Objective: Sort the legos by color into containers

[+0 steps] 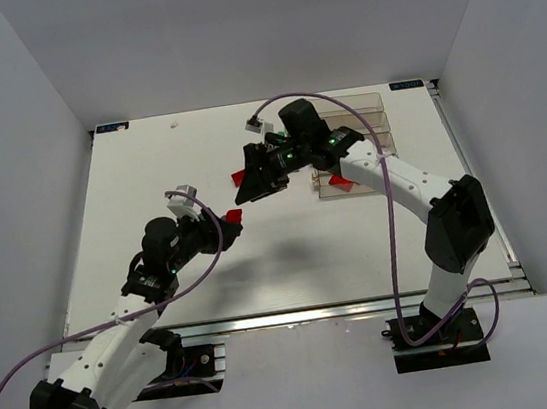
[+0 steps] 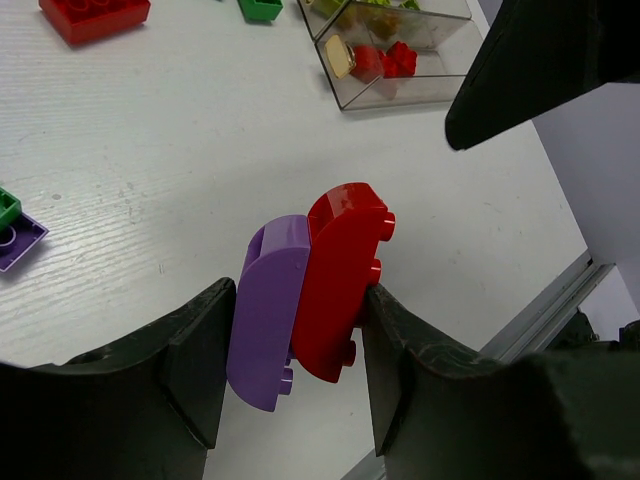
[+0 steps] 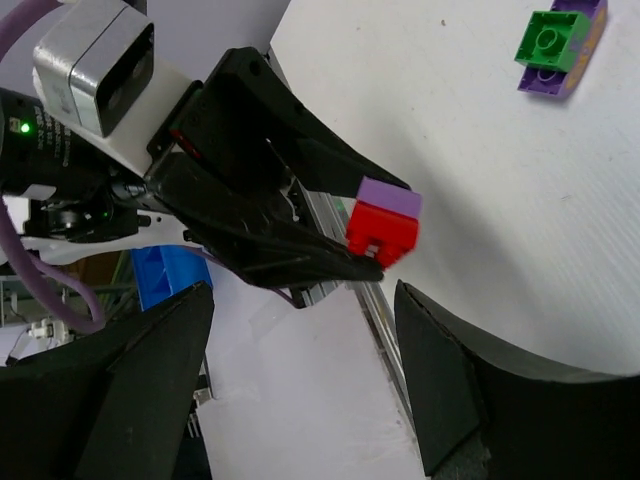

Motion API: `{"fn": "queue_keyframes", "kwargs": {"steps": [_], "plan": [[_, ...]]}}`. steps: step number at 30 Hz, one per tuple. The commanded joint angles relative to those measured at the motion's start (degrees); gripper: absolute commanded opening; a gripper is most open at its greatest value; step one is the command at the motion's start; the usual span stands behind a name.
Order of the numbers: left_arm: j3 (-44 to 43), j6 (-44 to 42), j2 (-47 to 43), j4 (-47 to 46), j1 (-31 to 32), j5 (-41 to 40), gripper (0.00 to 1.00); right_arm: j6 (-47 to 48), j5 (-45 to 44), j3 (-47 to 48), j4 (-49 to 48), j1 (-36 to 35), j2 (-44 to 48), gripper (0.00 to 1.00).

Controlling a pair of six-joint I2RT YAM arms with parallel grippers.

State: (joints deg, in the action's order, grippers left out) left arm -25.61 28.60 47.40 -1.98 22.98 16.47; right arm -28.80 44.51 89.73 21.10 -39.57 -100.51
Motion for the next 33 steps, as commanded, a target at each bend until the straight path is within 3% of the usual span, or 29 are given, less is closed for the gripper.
{"fn": "queue_keyframes", "kwargs": {"steps": [1,11,27,33], "plan": [[-2.69,0.67,1.11,-3.73,1.27,-1.26,0.33,-3.89,-3.46,2.99,-0.97,-1.65,-1.44,0.78],[-1.9,1.55,0.07,-4.79,2.42,-2.76,0.33,-1.53,-12.25,2.9,1.22,-3.23,-2.41,0.75],[-0.94,2.86,-0.64,-5.84,2.51,-2.49,0.34,-3.02,-10.32,0.44,-1.85,-5.6,-3.9,0.63],[-0.85,3.04,-0.73,-6.19,2.59,-2.41,0.35,-3.02,-10.5,-0.61,-2.12,-5.78,-3.99,0.53]]}}
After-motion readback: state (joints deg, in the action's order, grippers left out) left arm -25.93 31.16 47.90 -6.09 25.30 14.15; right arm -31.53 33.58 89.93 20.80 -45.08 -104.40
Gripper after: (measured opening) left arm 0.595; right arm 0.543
